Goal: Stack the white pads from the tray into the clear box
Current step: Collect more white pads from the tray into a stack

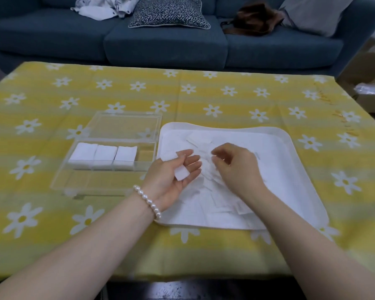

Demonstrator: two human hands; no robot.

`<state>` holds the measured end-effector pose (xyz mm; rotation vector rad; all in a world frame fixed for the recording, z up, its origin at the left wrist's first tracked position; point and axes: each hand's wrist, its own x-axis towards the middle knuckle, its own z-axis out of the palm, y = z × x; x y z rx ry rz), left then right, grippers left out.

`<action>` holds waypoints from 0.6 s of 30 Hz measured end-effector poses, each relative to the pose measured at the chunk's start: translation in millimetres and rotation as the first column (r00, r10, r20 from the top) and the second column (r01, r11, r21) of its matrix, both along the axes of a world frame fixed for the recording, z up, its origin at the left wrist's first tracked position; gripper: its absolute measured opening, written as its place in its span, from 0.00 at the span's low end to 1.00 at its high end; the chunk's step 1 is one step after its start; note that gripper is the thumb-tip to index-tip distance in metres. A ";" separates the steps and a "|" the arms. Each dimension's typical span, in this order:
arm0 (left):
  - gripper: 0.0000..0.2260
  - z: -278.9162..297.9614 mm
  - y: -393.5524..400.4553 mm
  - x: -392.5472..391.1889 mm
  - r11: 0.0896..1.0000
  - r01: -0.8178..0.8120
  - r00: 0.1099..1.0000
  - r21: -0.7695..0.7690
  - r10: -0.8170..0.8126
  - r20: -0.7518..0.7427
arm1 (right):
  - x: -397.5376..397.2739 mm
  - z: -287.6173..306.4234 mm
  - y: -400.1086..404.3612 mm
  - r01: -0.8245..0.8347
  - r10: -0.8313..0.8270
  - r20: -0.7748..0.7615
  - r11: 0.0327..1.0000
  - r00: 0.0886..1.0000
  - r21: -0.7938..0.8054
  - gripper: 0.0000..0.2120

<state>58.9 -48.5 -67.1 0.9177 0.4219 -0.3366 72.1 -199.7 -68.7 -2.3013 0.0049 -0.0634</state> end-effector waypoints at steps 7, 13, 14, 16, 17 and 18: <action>0.14 0.7 9.5 -2.1 0.968 0.171 0.978 -0.183 -0.189 -0.087 | 28.8 -30.4 -32.7 -0.186 0.156 -0.107 0.901 0.982 -0.391 0.26; 0.20 2.8 16.4 -2.6 0.894 0.223 0.969 -0.390 -0.248 -0.015 | 28.7 -37.1 -27.9 -0.112 0.099 -0.054 0.905 0.994 -0.410 0.14; 0.19 3.2 17.0 -2.6 0.896 0.213 0.970 -0.390 -0.241 -0.024 | 27.9 -35.2 -27.6 -0.078 0.064 -0.053 0.937 0.997 -0.342 0.10; 0.19 2.9 18.3 -2.9 0.902 0.191 0.973 -0.388 -0.226 -0.047 | 27.4 -30.6 -27.7 -0.017 0.001 -0.074 0.978 0.997 -0.210 0.06; 0.19 2.8 18.4 -3.2 0.903 0.182 0.974 -0.390 -0.221 -0.057 | 27.3 -27.4 -28.1 0.005 -0.020 -0.090 0.987 0.996 -0.162 0.07; 0.19 2.6 18.6 -3.5 0.903 0.174 0.974 -0.393 -0.216 -0.065 | 27.6 -24.4 -28.7 0.022 -0.035 -0.107 0.993 0.994 -0.119 0.09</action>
